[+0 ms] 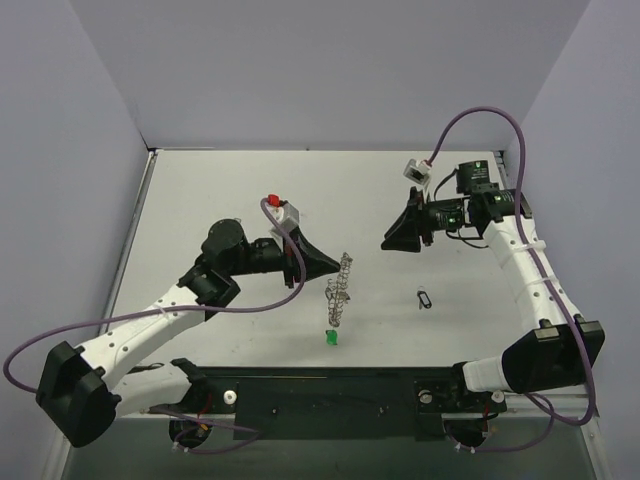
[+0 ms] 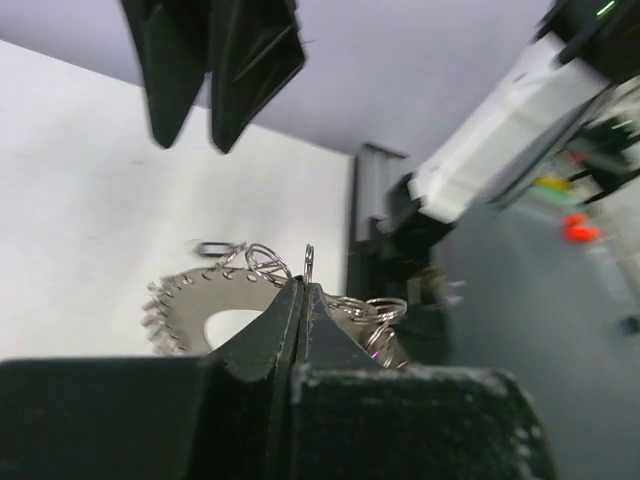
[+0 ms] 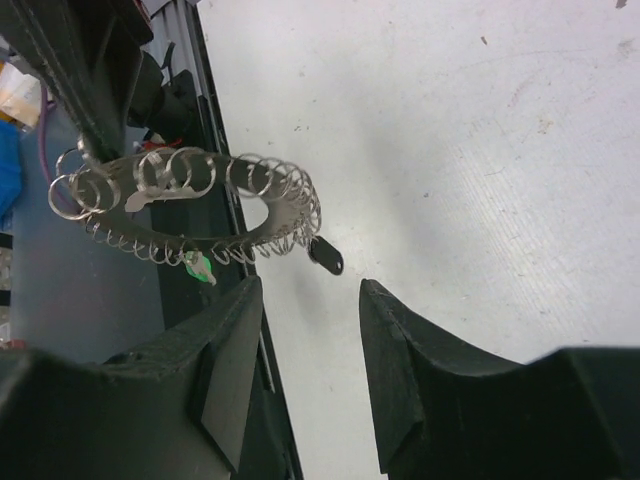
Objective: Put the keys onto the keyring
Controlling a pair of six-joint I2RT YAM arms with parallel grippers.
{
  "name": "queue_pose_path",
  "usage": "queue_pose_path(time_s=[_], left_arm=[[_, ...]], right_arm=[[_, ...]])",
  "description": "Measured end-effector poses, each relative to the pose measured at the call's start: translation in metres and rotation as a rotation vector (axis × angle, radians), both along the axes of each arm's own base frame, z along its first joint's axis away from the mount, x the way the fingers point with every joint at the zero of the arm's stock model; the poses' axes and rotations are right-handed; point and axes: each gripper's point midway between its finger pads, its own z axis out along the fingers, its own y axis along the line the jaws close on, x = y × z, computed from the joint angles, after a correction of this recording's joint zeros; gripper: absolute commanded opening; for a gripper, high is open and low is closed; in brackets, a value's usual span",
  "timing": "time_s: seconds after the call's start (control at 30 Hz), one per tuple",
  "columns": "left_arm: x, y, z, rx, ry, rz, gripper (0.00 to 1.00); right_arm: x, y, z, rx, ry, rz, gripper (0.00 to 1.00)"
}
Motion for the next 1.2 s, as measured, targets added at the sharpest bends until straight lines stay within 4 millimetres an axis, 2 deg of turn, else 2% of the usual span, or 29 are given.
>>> queue_pose_path(time_s=[0.1,0.17,0.3,0.43,0.57,0.73,0.97,1.2], left_arm=[[0.006,0.007,-0.017,0.086,-0.179,0.098,0.0],[0.007,0.01,-0.036,0.147,-0.272,0.136,0.0],[0.006,0.01,-0.08,0.287,-0.359,0.156,0.0],[0.004,0.011,-0.108,0.373,-0.415,0.179,0.0],[-0.001,0.011,-0.126,0.402,-0.418,0.192,0.0],[-0.008,0.011,-0.132,0.38,-0.398,0.215,0.0],[-0.011,0.002,-0.118,0.306,-0.388,0.242,0.0],[-0.01,-0.002,-0.108,0.265,-0.375,0.269,0.0]], right_arm=[[-0.005,-0.003,-0.003,-0.019,-0.038,0.025,0.56],[-0.017,-0.003,-0.009,-0.053,-0.094,0.098,0.6],[-0.049,0.005,-0.015,-0.148,-0.287,0.374,0.59],[-0.052,0.028,-0.005,-0.152,-0.523,0.612,0.57],[-0.06,0.036,-0.014,-0.13,-0.593,0.725,0.54],[-0.07,0.045,-0.024,-0.11,-0.59,0.807,0.48],[-0.084,0.057,-0.042,-0.086,-0.522,0.881,0.42],[-0.085,0.061,-0.05,-0.081,-0.477,0.892,0.39]])
